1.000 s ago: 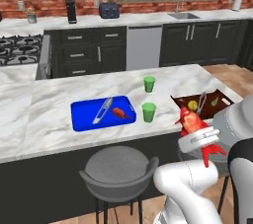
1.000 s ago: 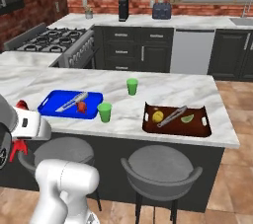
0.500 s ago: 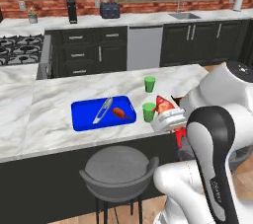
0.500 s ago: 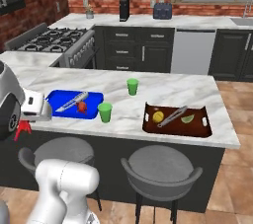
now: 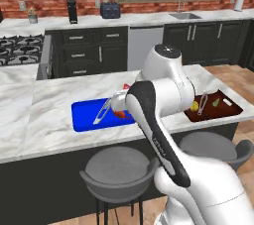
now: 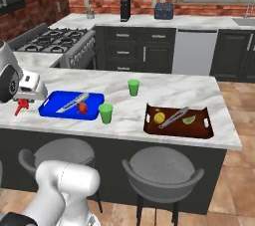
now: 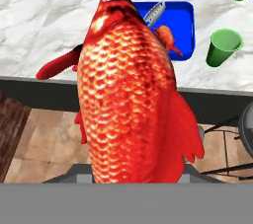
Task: Gather the lemon wedge and lemon from the fridge and place them on a tray on the dining counter. Then gather the fishs from the fridge and place them on the other tray.
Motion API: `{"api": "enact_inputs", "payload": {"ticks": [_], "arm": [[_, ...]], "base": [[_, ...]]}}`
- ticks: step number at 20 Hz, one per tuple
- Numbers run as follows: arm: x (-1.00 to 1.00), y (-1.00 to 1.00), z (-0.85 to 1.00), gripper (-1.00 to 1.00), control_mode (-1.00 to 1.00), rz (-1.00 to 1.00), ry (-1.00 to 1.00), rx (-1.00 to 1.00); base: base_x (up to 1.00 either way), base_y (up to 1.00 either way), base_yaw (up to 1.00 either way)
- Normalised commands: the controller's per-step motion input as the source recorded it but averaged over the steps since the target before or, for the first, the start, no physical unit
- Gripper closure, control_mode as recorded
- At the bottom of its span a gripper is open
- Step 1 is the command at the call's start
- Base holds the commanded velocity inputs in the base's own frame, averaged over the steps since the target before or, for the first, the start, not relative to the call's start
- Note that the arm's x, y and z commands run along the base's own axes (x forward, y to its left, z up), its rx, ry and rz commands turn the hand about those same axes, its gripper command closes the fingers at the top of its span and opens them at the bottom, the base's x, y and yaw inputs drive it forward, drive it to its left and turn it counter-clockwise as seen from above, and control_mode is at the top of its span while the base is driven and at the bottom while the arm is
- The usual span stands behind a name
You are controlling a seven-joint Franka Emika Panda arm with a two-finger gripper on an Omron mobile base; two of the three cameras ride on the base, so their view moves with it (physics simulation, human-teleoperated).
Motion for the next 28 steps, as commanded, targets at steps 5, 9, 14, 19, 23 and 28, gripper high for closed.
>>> {"api": "enact_inputs", "payload": {"ticks": [5,9,14,19,23,28], "arm": [[0.90,0.62,-0.33,1.00,-1.00,-0.09,0.16,-0.06],[0.83,0.27,-0.41,1.00,-1.00,-0.02,0.14,-0.02],[0.78,0.00,-0.44,1.00,-1.00,0.00,0.11,0.00],[0.79,0.20,-0.58,1.00,-1.00,-0.01,0.11,-0.02],[0.82,0.32,-0.52,1.00,-1.00,-0.03,0.17,-0.04],[0.80,0.28,-0.50,1.00,-1.00,-0.01,0.16,-0.04]], "base": [[0.00,0.00,0.00],[0.00,0.00,0.00],[0.00,0.00,0.00],[0.00,0.00,0.00],[0.00,0.00,0.00],[0.00,0.00,0.00]]}}
